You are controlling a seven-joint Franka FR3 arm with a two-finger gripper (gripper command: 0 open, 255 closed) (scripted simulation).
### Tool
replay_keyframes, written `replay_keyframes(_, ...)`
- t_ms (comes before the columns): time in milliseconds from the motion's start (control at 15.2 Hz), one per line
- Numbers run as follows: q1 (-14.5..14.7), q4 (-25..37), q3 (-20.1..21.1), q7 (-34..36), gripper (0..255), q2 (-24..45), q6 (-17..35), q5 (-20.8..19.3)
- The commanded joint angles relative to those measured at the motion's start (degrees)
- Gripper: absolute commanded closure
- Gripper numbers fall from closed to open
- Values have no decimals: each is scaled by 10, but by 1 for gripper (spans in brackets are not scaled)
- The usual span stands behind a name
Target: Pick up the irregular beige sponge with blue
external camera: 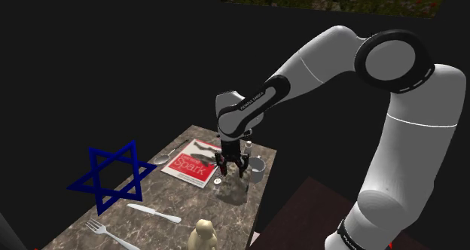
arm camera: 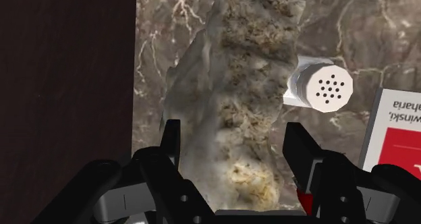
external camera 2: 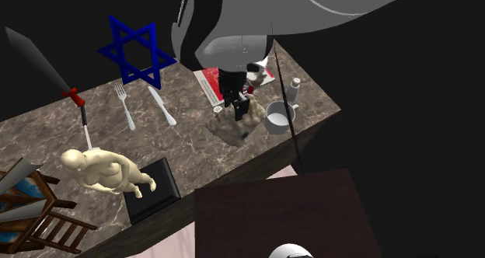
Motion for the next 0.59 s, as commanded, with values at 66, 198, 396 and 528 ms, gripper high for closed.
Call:
replay_keyframes(66,-2,3,3,-3,255,-22,-23,8)
replay_keyframes(198,-3,6,4,-5,255,-33,-38,12)
replay_keyframes(396,-4,12,5,-8,255,-50,-60,18)
replay_keyframes(528,-5,13,5,-8,255,-51,-61,18)
